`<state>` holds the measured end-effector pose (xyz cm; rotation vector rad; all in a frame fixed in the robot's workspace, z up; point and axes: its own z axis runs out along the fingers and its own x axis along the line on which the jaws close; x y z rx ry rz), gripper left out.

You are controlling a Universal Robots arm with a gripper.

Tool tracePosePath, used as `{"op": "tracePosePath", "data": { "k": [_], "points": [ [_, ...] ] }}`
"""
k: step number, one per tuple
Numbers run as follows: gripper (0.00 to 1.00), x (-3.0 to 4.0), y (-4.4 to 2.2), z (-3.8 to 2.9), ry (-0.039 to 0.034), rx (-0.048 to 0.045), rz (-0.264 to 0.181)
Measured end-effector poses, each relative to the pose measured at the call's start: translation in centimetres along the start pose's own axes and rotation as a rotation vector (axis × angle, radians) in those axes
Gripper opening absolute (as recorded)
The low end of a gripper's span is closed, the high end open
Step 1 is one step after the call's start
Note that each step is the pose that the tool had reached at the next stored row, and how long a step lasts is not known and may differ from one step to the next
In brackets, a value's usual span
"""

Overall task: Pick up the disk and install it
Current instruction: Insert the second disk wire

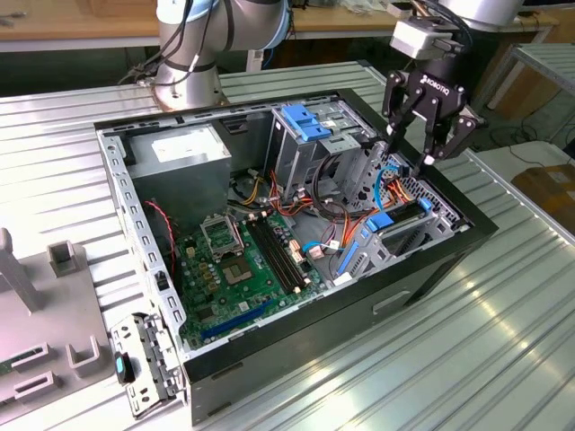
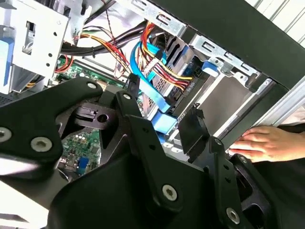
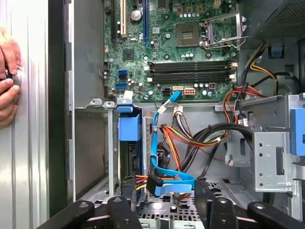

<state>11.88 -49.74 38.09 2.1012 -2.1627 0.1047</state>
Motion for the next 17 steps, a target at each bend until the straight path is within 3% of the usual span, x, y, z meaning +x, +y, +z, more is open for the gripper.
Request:
{"op": "tracePosePath", "data": {
  "k": [2, 3, 4, 6, 7, 11, 12, 16, 17],
  "points": [
    [0.58, -0.08, -0.02, 0.22, 0.0052, 0.0000, 0.001],
    [0.52, -0.14, -0.04, 0.37, 0.0109, 0.0002, 0.001],
    [0.34, -0.19, -0.05, 0.56, 0.0187, 0.0004, 0.002],
    [0.28, -0.21, -0.06, 0.66, 0.0220, 0.0005, 0.002],
    [0.16, -0.22, -0.06, 0.75, 0.0262, 0.0006, 0.002],
    [0.16, -0.20, -0.06, 0.78, 0.0254, 0.0006, 0.002],
    [0.16, 0.06, -0.07, 0.81, 0.0098, 0.0001, 0.001],
    [0.16, 1.26, -0.11, 1.00, -0.0401, -0.0012, -0.001],
    [0.16, 1.61, -0.12, 1.06, -0.0453, -0.0013, -0.001]
  ]
}}
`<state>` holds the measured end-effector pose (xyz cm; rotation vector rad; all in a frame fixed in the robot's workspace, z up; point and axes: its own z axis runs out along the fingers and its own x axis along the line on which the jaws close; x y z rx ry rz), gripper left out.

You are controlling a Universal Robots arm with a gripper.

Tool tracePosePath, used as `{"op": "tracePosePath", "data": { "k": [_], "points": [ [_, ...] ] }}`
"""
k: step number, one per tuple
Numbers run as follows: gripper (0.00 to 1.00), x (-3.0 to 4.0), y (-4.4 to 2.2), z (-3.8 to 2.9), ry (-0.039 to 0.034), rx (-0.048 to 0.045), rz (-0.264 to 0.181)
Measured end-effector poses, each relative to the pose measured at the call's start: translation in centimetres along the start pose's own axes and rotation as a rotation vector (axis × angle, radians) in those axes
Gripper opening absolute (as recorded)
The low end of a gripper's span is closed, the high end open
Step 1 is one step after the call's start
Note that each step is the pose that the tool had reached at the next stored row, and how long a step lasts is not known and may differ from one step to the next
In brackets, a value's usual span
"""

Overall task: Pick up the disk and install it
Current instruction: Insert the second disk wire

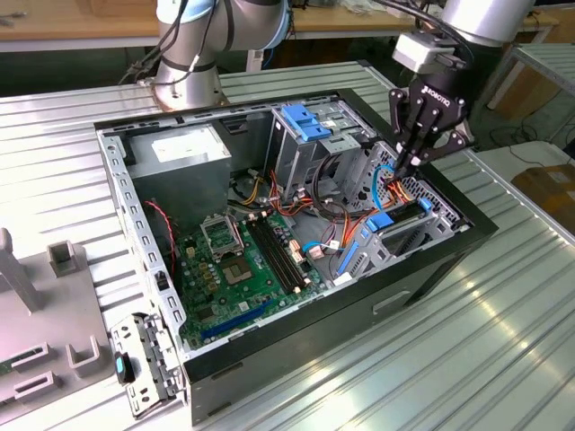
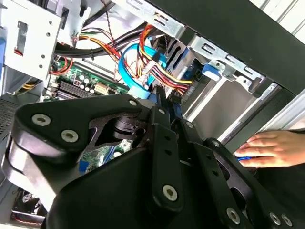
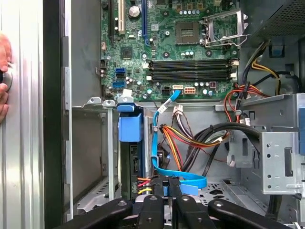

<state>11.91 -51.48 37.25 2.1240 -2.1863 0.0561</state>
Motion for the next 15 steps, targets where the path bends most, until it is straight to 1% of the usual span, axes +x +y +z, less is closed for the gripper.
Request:
{"op": "tracePosePath", "data": {
  "k": [1, 2, 3, 4, 7, 8, 9, 11, 12, 13, 14, 15],
  "points": [
    [0.16, 0.64, -0.02, 0.10, -0.0087, -0.0003, 0.000],
    [0.16, 1.12, -0.02, 0.20, -0.0148, -0.0003, -0.001],
    [0.16, 1.40, 0.01, 0.25, -0.0190, -0.0005, -0.001],
    [0.16, 1.71, 0.08, 0.36, -0.0269, -0.0007, -0.002],
    [0.16, 2.18, 0.34, 0.60, -0.0451, -0.0007, -0.007],
    [0.16, 2.31, 0.56, 0.67, -0.0493, -0.0004, -0.009],
    [0.16, 2.44, 0.86, 0.73, -0.0517, 0.0005, -0.011],
    [0.16, 2.65, 1.13, 0.78, -0.0550, 0.0037, -0.011],
    [0.16, 2.98, 1.27, 0.86, -0.0601, 0.0077, -0.011],
    [0.16, 3.20, 1.30, 0.90, -0.0653, 0.0159, -0.011],
    [0.16, 3.31, 1.32, 0.91, -0.0669, 0.0281, -0.010],
    [0.16, 3.48, 1.52, 0.95, -0.0767, 0.0449, -0.010]
  ]
}}
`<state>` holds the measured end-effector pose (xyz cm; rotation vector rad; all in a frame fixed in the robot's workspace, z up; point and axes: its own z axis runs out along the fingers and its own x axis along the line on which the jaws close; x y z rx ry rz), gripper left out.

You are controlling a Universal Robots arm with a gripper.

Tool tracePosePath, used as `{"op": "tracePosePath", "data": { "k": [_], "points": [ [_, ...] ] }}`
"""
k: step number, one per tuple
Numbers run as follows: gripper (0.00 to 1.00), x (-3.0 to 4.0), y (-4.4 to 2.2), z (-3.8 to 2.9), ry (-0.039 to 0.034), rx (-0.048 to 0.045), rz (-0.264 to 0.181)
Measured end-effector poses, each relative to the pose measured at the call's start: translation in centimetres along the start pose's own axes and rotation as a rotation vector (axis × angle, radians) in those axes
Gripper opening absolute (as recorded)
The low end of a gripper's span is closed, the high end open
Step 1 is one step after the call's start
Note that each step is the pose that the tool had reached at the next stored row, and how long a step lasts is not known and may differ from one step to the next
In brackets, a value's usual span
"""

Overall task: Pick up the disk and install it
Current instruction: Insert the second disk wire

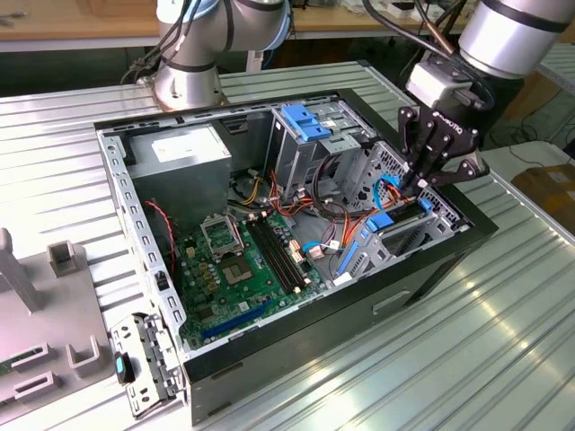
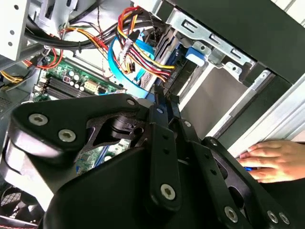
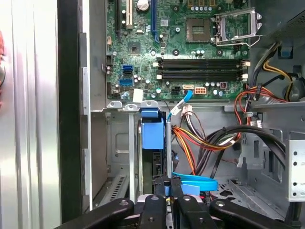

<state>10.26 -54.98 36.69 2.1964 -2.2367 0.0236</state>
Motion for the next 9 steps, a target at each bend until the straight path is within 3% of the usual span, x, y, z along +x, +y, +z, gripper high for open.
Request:
{"op": "tracePosePath", "data": {
  "k": [3, 5, 7, 9],
  "points": [
    [0.16, 0.94, 0.57, 0.22, -0.0403, 0.0090, 0.000],
    [0.16, 1.28, 0.61, 0.30, -0.0531, 0.0105, 0.000],
    [0.16, 1.99, 0.65, 0.54, -0.0796, 0.0145, 0.000],
    [0.16, 2.06, 0.65, 0.82, -0.0799, 0.0156, -0.003]
  ]
}}
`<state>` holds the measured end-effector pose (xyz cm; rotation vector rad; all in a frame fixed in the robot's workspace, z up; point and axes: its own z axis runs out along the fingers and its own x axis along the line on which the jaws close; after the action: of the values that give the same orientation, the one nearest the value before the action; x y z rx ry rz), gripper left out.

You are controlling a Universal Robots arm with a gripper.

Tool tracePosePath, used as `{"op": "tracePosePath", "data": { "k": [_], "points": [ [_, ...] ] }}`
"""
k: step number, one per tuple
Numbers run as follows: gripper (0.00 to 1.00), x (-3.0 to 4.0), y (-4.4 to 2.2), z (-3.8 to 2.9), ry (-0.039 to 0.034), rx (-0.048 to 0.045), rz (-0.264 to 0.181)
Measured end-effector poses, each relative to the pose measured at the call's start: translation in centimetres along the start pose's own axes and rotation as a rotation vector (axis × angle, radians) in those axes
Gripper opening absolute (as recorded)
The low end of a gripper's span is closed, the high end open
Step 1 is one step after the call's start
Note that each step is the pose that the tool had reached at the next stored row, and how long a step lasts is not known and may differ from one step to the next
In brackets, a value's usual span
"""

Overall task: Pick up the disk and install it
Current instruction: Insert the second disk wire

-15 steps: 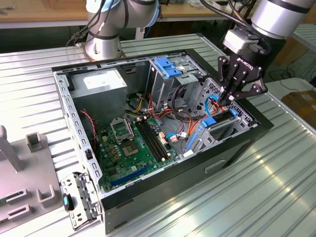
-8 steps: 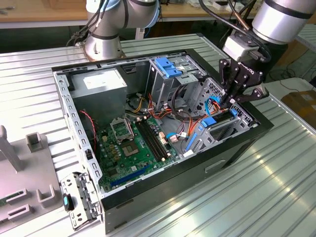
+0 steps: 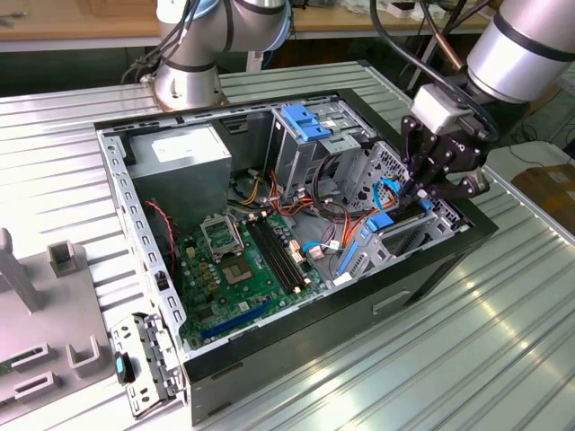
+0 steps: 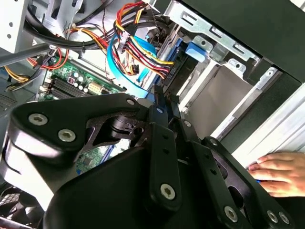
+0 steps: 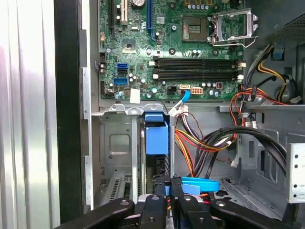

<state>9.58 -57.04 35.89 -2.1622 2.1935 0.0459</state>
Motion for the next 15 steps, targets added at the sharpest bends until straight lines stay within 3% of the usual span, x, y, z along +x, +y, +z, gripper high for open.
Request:
{"op": "tracePosePath", "data": {
  "k": [4, 7, 10, 15],
  "points": [
    [0.16, 0.04, 0.01, 0.28, 0.0000, 0.0032, -0.004],
    [0.16, 0.06, 0.01, 0.45, -0.0009, 0.0031, -0.038],
    [0.16, 0.07, 0.01, 0.61, -0.0011, 0.0207, -0.044],
    [0.16, 0.08, 0.02, 0.77, -0.0055, 0.0221, -0.043]
  ]
}}
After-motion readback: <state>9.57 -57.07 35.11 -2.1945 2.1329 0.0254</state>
